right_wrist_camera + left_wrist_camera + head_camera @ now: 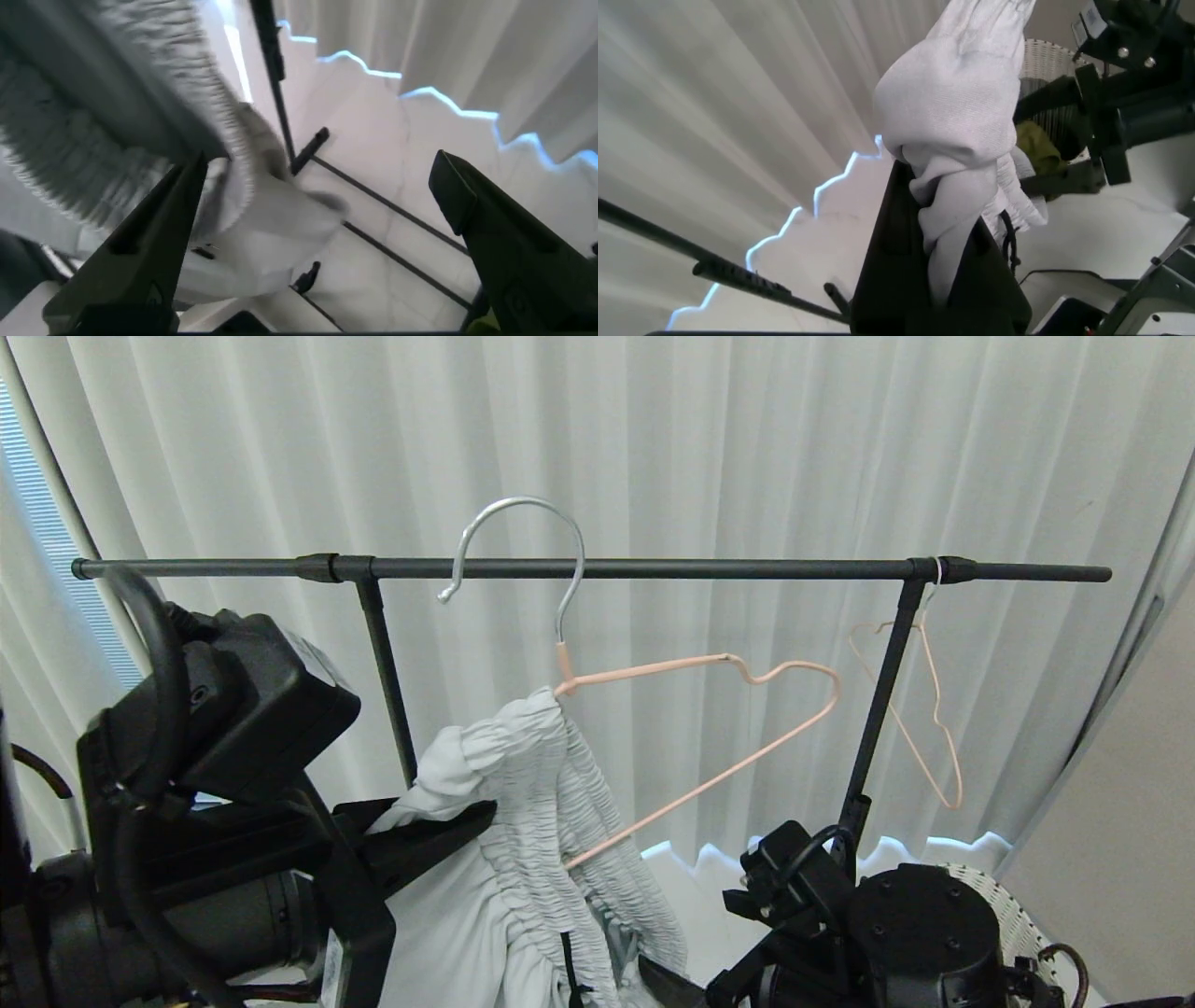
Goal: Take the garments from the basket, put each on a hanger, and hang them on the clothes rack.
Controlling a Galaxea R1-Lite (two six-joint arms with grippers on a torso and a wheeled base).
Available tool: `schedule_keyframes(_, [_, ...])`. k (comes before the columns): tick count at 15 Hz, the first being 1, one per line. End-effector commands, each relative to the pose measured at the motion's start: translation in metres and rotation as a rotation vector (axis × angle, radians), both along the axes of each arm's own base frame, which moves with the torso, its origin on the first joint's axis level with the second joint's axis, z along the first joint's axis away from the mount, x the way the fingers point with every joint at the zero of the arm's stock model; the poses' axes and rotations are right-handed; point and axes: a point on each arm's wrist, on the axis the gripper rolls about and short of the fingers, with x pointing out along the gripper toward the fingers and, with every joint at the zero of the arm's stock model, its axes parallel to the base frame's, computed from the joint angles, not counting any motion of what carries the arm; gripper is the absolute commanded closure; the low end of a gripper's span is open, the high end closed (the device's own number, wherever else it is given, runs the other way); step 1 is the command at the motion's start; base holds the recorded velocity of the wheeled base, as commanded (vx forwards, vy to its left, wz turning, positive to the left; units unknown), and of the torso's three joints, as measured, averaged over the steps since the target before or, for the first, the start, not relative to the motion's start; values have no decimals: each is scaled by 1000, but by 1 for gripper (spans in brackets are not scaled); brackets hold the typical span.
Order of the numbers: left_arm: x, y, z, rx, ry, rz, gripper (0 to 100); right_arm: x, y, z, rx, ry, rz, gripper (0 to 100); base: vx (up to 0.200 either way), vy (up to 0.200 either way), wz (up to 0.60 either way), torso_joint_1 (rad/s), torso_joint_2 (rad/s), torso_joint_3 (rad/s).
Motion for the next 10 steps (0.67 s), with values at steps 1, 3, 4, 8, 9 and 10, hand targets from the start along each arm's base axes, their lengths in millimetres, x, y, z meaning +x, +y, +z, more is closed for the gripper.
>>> schedule_keyframes(1, [-1,0,1,-4,-3,-3,100,-2,2,-3,-13,-2,-2,0,0,0,0,0,0,0])
schedule_keyframes(3, [-2,1,1,-4,-3,-3,100,-2,2,-4,-27,-14,-35,0,0,0,0,0,0,0])
schedule_keyframes(4, [-1,1,1,-5,-5,0,100,-2,0,-6,-37,-16,-52,100,0,0,0,0,0,0])
schedule_keyframes(8, [-8,11,-20,44,27,12,100,14,-12,-7,-92,-68,-162,100,0,0,0,0,0,0])
schedule_keyframes(9, [-14,16,-25,50,30,10,100,22,-20,-7,-111,-81,-202,100,0,0,0,0,0,0])
schedule_keyframes(10, [-18,21,-30,56,31,8,100,31,-27,-5,-121,-97,-233,100,0,0,0,0,0,0])
